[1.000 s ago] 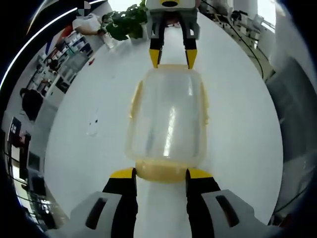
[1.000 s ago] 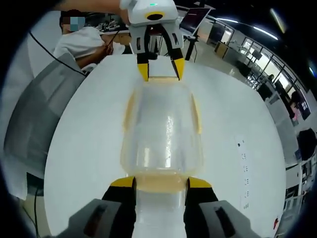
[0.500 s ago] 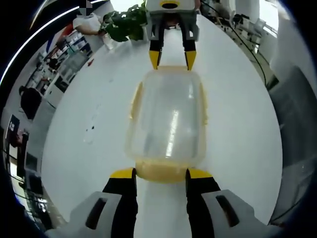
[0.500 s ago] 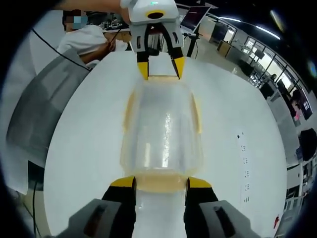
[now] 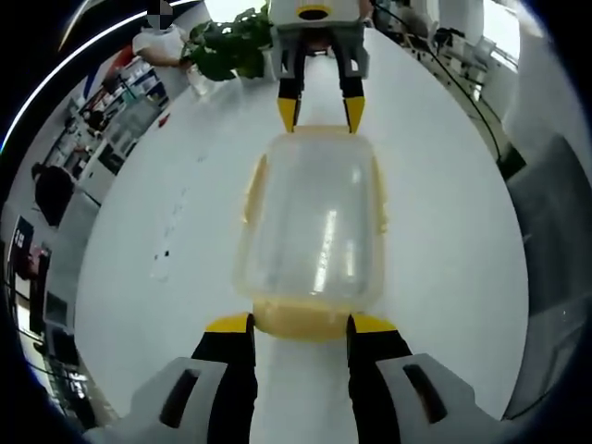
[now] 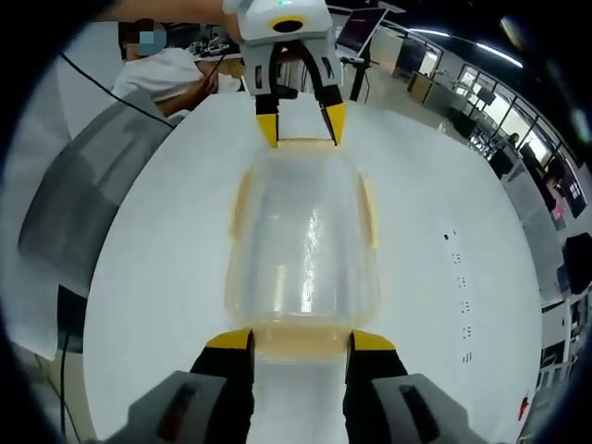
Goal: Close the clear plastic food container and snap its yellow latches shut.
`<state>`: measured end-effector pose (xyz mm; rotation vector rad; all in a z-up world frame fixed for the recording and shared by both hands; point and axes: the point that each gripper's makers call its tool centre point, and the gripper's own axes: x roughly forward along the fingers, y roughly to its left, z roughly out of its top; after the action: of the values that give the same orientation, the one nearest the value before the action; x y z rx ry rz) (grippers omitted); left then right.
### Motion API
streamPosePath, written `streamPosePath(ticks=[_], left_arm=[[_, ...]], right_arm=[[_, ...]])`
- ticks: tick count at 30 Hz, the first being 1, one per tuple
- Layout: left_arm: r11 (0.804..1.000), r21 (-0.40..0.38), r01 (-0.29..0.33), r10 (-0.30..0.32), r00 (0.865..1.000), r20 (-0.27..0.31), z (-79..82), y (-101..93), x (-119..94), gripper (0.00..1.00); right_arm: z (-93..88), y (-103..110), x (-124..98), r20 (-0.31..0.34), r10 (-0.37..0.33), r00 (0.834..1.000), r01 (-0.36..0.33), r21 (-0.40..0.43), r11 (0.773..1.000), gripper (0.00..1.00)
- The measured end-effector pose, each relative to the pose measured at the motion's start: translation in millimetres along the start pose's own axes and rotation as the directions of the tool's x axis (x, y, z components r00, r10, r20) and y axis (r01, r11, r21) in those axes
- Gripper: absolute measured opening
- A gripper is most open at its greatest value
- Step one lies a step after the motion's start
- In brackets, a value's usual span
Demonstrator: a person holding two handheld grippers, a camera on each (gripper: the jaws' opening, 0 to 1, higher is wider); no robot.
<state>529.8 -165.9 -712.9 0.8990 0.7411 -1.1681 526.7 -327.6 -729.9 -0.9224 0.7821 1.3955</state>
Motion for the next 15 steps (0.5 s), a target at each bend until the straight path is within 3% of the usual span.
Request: streamPosePath(ticks=[15], left_arm=[[1.0,0.003,0.021,-0.021,1.0,-0.001,12.9,-2.5,16,0.37]], right_arm=[[-20.2,1,-4,0.002,0.021,1.0,-0.021,0.009,1.0,0.36]])
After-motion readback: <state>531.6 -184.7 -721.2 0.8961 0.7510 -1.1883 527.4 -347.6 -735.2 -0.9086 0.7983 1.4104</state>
